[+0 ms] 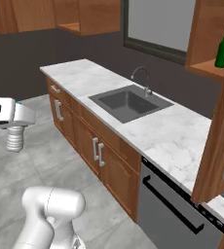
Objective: Sort all alcoholic drinks to one cabinet, and non-alcoholic drinks to the other.
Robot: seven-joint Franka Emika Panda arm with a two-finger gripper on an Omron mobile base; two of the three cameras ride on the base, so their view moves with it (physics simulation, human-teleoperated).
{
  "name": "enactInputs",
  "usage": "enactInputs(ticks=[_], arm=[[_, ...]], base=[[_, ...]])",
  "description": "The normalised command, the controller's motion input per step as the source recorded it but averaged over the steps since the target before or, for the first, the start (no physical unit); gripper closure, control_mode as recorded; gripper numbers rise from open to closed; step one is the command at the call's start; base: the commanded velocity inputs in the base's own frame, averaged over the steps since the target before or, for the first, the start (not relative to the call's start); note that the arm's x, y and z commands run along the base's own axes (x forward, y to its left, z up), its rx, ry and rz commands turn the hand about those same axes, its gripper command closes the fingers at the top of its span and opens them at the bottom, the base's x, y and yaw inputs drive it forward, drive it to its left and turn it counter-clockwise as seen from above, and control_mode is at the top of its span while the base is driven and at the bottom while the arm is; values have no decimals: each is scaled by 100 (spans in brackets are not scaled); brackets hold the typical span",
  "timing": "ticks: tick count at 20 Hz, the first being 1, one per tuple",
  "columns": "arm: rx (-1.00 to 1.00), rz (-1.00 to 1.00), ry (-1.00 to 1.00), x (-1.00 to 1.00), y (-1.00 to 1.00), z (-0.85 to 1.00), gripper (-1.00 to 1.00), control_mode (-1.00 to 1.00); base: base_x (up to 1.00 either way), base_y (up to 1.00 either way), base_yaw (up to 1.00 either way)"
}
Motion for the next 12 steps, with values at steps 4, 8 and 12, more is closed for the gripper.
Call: enactInputs(ticks=[4,8,12], arm=[[0,0,0,0,0,0,100,100],[0,0,0,0,0,0,100,100],[0,0,0,0,0,0,100,100]], base=[[8,39,9],[26,83,-10],[40,100,-16]])
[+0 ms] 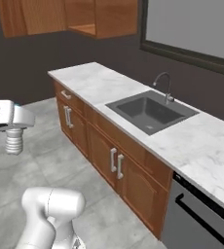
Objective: Sort all alcoholic drinks to one cabinet, and non-alcoholic drinks to the other.
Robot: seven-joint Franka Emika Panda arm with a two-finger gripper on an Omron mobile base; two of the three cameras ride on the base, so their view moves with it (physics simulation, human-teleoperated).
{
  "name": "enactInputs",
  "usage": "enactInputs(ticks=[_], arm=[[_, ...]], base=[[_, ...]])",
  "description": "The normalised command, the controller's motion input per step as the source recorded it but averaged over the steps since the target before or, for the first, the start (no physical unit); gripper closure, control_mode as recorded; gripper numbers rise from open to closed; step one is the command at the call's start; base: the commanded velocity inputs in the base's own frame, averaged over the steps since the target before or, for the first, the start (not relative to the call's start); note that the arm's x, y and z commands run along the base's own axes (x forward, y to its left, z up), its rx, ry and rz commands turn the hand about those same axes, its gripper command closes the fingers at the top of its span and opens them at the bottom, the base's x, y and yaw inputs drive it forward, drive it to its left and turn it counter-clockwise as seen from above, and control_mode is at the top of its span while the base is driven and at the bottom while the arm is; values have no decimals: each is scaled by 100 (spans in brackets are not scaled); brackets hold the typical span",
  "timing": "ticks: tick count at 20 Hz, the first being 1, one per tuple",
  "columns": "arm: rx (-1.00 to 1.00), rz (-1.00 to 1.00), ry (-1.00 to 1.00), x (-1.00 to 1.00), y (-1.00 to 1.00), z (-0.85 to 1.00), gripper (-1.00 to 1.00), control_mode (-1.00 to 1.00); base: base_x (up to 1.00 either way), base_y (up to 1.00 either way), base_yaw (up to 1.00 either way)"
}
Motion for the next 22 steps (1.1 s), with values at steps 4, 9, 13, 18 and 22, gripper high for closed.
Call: enactInputs(ticks=[4,9,13,18,22], arm=[[0,0,0,0,0,0,100,100],[0,0,0,0,0,0,100,100],[0,0,0,0,0,0,100,100],[0,0,0,0,0,0,100,100],[0,0,0,0,0,0,100,100]], base=[[47,100,-15],[49,100,-15],[51,92,-18],[44,67,-28],[52,71,-35]])
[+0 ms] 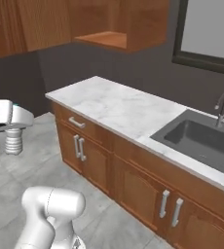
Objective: Sort all alcoholic drinks to one cabinet, and non-alcoholic drinks to the other.
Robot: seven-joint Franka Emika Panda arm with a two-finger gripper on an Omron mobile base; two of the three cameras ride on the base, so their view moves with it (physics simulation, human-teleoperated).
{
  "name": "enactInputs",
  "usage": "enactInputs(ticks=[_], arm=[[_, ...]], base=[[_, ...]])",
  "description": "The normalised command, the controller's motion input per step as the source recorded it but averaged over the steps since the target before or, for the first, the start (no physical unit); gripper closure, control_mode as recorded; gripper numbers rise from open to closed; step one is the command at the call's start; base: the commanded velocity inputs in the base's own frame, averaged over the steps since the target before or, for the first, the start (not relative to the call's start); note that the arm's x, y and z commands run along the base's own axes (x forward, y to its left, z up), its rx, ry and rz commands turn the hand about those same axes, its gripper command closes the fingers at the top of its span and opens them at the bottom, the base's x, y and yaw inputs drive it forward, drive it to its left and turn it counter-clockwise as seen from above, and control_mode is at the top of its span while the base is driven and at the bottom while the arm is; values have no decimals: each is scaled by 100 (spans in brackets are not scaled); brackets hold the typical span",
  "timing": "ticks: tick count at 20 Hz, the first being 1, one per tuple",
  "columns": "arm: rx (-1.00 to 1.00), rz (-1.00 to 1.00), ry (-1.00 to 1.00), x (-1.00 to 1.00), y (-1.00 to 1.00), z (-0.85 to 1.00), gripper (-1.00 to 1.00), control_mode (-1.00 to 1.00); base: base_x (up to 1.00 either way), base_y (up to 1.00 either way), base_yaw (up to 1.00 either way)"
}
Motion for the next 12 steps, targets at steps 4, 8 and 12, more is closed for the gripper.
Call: enactInputs(ticks=[4,8,12], arm=[[0,0,0,0,0,0,100,100],[0,0,0,0,0,0,100,100],[0,0,0,0,0,0,100,100]], base=[[49,68,-35],[44,68,-33],[47,52,-32]])
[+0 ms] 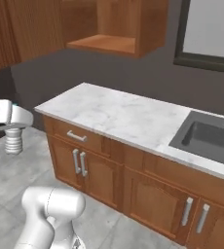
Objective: Sort all alcoholic drinks to one cabinet, and non-alcoholic drinks to the other.
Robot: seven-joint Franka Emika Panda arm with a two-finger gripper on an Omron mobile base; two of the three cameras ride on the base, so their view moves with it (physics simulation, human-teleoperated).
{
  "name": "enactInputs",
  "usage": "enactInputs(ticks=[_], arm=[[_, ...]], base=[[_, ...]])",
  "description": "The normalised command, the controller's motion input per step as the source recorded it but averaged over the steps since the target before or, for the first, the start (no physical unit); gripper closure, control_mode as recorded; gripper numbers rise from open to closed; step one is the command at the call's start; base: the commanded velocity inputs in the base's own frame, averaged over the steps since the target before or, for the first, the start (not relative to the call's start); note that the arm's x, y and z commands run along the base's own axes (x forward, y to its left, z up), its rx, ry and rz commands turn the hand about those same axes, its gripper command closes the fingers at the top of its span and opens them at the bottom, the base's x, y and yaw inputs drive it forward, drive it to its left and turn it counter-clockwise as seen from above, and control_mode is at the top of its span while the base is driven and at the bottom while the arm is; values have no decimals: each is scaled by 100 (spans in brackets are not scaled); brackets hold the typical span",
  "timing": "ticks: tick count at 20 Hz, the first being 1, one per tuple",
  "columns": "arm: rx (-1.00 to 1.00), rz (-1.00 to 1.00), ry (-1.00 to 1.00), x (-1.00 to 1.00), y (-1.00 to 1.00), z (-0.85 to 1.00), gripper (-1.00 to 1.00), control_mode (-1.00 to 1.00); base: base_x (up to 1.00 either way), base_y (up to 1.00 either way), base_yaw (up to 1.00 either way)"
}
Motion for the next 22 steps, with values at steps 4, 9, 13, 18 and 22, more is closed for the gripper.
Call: enactInputs(ticks=[4,9,13,18,22], arm=[[0,0,0,0,0,0,100,100],[0,0,0,0,0,0,100,100],[0,0,0,0,0,0,100,100],[0,0,0,0,0,0,100,100],[0,0,0,0,0,0,100,100]], base=[[53,31,-31],[53,10,-29],[62,17,-25],[59,41,-23],[48,55,-21]])
